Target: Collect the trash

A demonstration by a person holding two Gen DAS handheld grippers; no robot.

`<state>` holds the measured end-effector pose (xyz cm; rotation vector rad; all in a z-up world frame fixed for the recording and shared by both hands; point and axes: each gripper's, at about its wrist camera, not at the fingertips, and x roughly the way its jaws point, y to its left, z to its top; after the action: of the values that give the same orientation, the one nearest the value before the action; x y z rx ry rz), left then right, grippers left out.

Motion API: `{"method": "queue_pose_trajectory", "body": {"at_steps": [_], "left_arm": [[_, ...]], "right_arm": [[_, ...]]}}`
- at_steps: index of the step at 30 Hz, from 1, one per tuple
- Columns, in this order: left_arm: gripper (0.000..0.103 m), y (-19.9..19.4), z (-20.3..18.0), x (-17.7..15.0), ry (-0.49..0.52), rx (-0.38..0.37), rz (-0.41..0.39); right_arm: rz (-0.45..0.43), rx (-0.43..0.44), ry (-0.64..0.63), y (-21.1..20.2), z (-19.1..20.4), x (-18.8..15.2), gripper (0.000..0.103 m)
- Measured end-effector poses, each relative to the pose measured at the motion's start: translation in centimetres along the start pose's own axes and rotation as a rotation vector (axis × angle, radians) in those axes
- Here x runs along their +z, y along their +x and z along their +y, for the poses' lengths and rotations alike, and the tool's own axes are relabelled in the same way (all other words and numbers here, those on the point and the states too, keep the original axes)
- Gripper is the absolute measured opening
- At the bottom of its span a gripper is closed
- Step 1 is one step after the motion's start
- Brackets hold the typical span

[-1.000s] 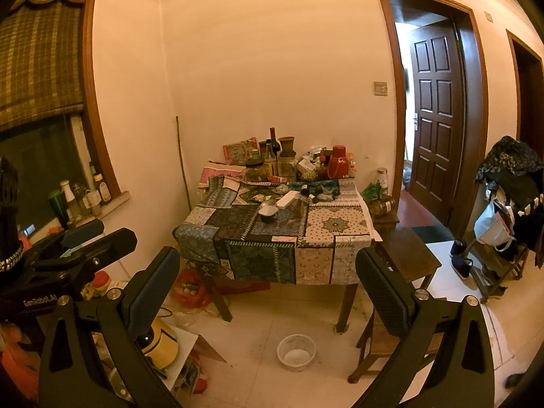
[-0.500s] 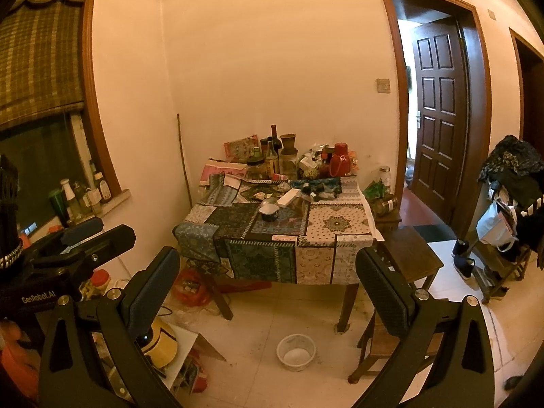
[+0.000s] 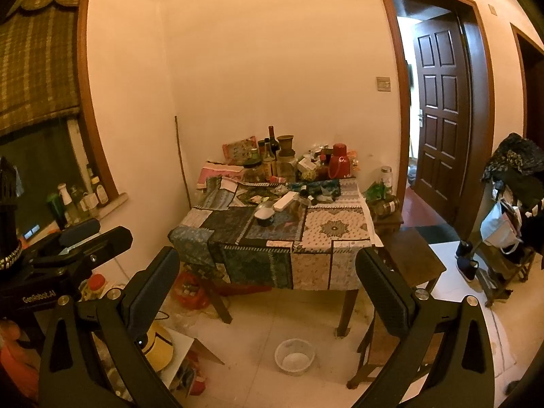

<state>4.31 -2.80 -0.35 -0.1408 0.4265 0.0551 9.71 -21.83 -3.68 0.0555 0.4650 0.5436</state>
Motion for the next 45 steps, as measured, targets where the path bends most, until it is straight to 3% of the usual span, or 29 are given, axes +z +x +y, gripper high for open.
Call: {"method": "queue_pose_trajectory", "body": {"at_steps": [7, 13, 20, 23, 31, 39, 45], "left_arm": [[0.103, 3.6, -0.2, 1.6, -0.028, 0.072, -0.01], [0.103, 7.6, 1.0, 3.2, -0.077, 0.079, 0.0], [0.102, 14.1, 3.3, 5.2, -0.087, 0.09, 0.024], [0.097, 17.5, 4.8, 6.0, -0.091, 0.086, 0.027], [0.087, 27.9, 9.6, 9.0, -0.048, 0.063, 0.117], [0.087, 36.0, 14.2, 10.4, -0.018, 0.015, 0.231], [0.087, 41.5, 17.4, 9.6, -0.039, 0.031, 0.322]], "right_arm": [[-0.023, -0.02, -0.012, 1.2, -2.2, 1.6, 0.103], [-0.028, -0.074, -0.05, 3.6, -3.3, 3.4, 0.103], [0.011, -0.11, -0.046, 9.0, -4.2, 4.9, 0.103], [0.025, -0.128, -0.046, 11.2, -4.2, 5.3, 0.103], [0.124, -0.151, 0.01, 20.6, -3.5, 8.0, 0.103], [0.215, -0.199, 0.076, 28.8, -3.0, 9.5, 0.103], [0.316, -0.206, 0.101, 34.6, -2.8, 9.4, 0.103]]}}
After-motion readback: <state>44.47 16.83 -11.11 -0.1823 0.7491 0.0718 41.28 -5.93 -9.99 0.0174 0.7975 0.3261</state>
